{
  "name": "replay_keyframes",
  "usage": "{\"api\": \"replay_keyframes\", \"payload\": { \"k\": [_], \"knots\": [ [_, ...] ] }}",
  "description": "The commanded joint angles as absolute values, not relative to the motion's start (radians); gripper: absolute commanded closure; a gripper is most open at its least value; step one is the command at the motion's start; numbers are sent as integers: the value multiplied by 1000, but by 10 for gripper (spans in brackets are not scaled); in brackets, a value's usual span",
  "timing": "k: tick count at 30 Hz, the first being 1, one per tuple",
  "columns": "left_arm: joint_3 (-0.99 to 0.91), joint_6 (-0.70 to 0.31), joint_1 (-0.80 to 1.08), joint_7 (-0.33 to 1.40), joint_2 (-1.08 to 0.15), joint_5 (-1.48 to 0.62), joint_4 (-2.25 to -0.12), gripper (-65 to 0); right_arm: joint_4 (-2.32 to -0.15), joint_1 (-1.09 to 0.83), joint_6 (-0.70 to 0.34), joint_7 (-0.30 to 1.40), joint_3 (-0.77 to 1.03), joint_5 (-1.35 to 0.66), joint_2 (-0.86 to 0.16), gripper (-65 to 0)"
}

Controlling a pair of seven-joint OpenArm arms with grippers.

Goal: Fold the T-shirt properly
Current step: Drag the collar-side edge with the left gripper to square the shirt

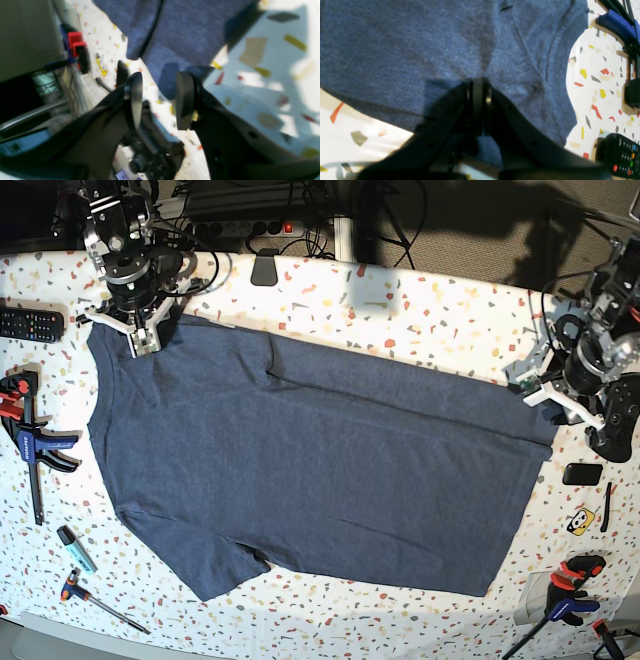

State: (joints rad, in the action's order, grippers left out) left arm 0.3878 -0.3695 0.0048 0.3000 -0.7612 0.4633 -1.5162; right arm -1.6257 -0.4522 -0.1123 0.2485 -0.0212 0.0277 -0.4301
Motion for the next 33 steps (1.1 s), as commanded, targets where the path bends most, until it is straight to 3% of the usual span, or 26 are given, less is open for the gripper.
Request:
{"api": "replay_keyframes", "payload": {
  "k": [1,7,16,20,33],
  "knots": [
    [381,-375,-15,285,-790,454,-1531,-216,-1632,-460,-127,270,-19,30,-441,0],
    [381,-435,-16,262,-838,436,-1531,-215,-1632,-459,-127,270,-19,30,-441,0],
    [382,-435,-17,211,-812,436,-1531,-215,-1632,-460,-127,274,-19,30,-440,0],
    [382,-435,-17,207,-812,436,-1529,-170,-1632,-460,-128,273,-19,30,-441,0],
    [382,-407,-20,125,-744,500,-1399,-170,-1632,-460,-128,273,-19,30,-445,0]
  ]
}}
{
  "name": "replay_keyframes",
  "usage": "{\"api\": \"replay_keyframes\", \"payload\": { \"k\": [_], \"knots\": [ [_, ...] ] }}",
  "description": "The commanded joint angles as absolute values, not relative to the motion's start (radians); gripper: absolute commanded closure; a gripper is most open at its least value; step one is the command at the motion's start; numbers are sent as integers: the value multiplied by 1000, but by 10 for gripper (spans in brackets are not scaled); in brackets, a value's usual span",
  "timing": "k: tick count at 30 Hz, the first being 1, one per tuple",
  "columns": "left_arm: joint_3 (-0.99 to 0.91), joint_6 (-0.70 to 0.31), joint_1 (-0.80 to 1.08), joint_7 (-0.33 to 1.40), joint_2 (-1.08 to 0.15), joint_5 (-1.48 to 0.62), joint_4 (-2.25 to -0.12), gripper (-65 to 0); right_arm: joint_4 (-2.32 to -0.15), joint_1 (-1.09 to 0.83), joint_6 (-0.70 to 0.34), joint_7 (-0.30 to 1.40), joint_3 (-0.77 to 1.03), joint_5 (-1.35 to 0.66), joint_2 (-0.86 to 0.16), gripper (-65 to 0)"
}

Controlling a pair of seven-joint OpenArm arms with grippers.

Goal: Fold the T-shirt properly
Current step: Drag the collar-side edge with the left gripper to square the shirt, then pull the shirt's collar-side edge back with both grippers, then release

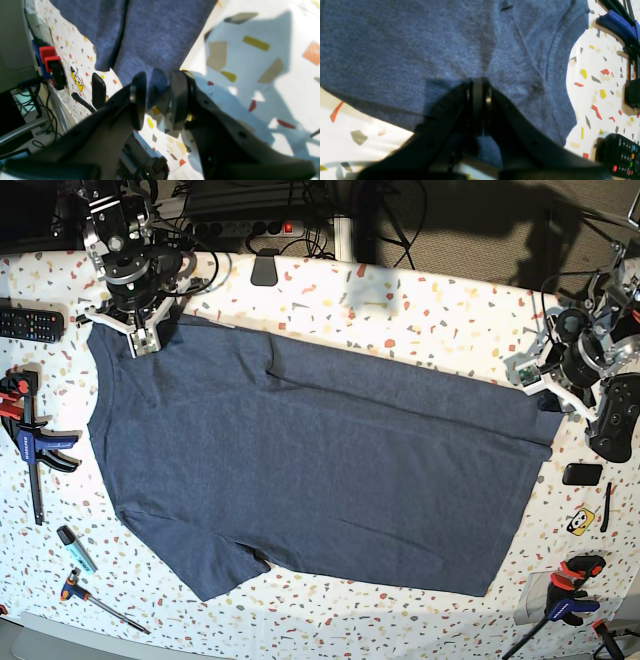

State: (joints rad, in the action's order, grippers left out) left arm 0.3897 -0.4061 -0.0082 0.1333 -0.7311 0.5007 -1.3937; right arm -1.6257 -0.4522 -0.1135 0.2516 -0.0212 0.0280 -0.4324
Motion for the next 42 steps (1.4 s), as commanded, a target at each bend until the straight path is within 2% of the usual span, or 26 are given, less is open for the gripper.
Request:
{"api": "replay_keyframes", "payload": {
  "k": [1,13,15,18,24,29,31,35,42],
  "knots": [
    [382,-408,-23,122,-743,500,-1399,-170,-1632,-460,-128,273,-19,30,-446,0],
    [382,-408,-91,128,-734,497,-1324,-160,-1632,-460,-128,273,-19,31,-447,0],
    [382,-408,-83,136,-730,497,-1319,-111,-1634,-460,-127,273,-19,44,-449,0],
    [382,-408,-74,136,-729,496,-1320,0,-1655,-461,-128,274,-19,105,-449,0],
    [382,-408,-69,138,-729,496,-1320,0,-1765,-463,-128,361,-19,134,-449,0],
    [382,-408,-69,141,-729,496,-1320,0,-1963,-493,-127,573,-19,398,-450,0],
    [382,-408,-70,140,-728,496,-1320,0,-2048,-519,-130,632,-19,447,-466,0],
    [381,-404,-69,141,-729,496,-1322,0,-2149,-603,-205,645,-19,412,-537,0],
    [381,-363,-70,141,-723,496,-1322,0,-2129,-694,-212,645,-19,412,-626,0]
  ]
}}
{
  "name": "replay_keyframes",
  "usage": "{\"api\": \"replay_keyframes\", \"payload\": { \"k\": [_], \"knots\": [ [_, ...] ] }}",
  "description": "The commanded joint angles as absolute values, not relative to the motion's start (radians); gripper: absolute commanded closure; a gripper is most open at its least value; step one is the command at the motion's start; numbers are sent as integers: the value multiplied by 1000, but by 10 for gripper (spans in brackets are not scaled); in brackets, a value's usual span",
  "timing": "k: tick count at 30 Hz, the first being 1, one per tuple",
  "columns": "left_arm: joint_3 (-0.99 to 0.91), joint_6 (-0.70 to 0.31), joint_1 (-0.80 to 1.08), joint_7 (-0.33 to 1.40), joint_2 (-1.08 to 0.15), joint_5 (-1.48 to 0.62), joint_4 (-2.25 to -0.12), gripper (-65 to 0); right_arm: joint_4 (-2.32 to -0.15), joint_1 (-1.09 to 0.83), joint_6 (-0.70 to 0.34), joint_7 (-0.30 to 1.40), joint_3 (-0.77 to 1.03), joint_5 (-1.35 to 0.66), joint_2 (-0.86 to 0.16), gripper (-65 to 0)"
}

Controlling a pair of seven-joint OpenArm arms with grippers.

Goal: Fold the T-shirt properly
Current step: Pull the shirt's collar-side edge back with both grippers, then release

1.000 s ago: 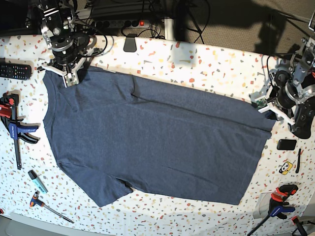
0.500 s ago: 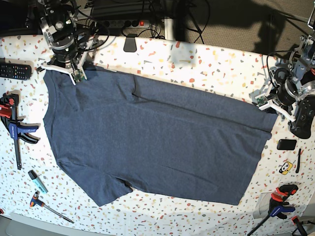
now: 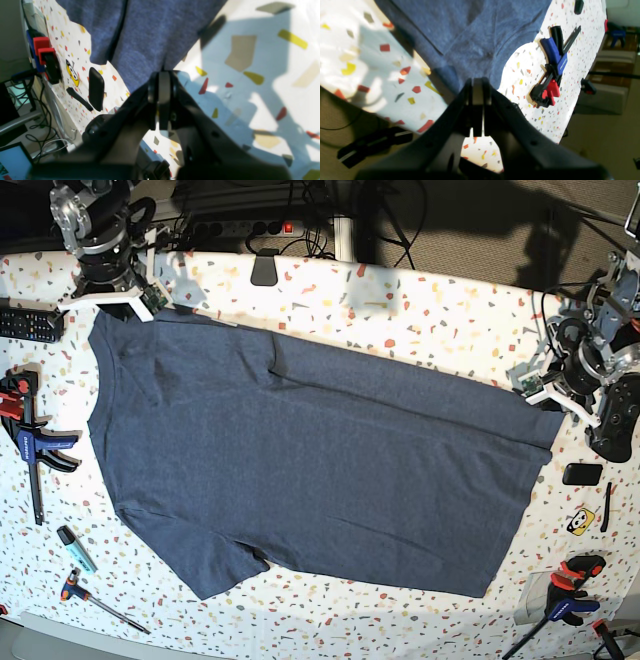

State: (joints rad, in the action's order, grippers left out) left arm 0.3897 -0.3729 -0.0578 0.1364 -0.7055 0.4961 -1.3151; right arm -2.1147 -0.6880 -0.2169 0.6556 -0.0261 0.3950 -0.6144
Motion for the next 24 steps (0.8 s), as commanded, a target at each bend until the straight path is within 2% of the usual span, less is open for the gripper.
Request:
{"api": "replay_keyframes", "payload": {
  "k": [1,4,5,6,13,24],
  "knots": [
    [381,-362,-70,145,-719,496,-1322,0,-2128,-696,-217,645,-19,411,-627,0],
    [381,-355,-70,183,-698,496,-1322,0,-2128,-696,-297,645,-19,374,-626,-234],
    [381,-355,-70,198,-694,497,-1322,0,-2128,-696,-330,644,-19,358,-627,-283],
    [381,-355,-70,211,-690,497,-1322,0,-2124,-696,-350,643,-19,355,-626,-300],
    [381,-351,-72,216,-682,497,-1324,0,-1954,-646,-353,556,-20,377,-644,-299],
    [381,-351,-73,215,-682,497,-1324,0,-1816,-576,-396,538,-21,389,-646,-272]
  ]
}}
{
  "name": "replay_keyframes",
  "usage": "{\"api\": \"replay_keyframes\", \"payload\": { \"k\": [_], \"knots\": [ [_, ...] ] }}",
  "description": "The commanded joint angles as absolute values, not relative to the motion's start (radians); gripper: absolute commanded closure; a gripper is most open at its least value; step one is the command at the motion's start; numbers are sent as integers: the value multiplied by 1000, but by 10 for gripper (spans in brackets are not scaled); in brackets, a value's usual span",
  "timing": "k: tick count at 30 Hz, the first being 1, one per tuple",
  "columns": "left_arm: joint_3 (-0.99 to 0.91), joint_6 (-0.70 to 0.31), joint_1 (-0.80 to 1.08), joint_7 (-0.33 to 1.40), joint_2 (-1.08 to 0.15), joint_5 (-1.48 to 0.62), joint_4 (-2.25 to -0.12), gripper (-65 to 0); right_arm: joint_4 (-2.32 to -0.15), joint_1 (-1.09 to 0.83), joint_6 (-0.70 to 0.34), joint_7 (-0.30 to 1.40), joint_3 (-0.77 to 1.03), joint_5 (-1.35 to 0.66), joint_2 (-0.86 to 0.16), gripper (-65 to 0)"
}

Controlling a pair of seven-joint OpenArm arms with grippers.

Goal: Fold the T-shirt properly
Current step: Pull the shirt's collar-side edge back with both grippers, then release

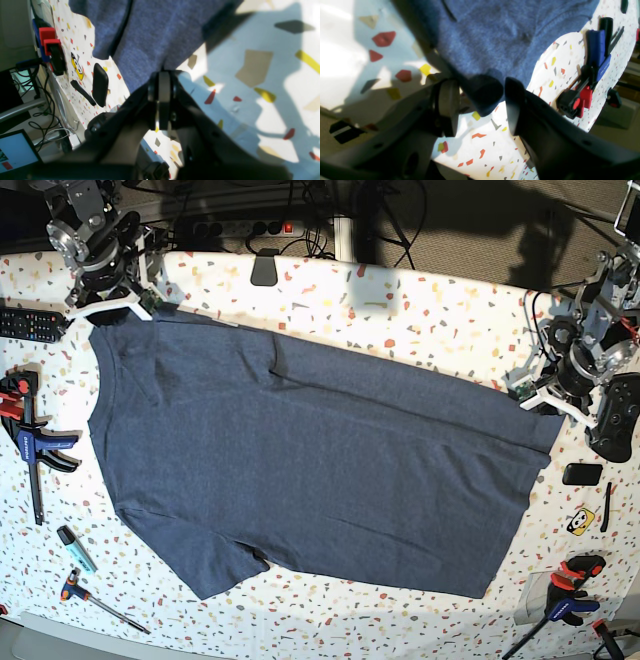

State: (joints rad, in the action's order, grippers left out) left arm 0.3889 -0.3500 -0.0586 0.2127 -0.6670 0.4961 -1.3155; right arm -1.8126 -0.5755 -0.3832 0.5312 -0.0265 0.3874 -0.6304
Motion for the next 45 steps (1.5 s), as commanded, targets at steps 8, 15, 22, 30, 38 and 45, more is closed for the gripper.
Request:
{"api": "replay_keyframes", "payload": {
  "k": [8,15,22,30,38,45],
  "knots": [
    [381,-351,-72,222,-682,497,-1324,0,-1816,-541,-419,544,-21,381,-646,-25],
    [381,-350,-71,342,-682,496,-1324,0,-1817,-504,-396,595,-21,298,-646,0],
    [381,-340,-67,447,-706,420,-1332,0,-1819,-530,-373,619,-20,299,-646,0],
    [381,-340,42,452,-878,231,-1527,0,-1831,-613,-313,620,-19,300,-646,0],
    [381,-340,163,528,-973,189,-1636,0,-1903,-752,-236,624,-19,316,-648,0],
    [381,-340,213,519,-976,189,-1637,0,-1923,-835,-164,625,15,358,-648,0]
  ]
}}
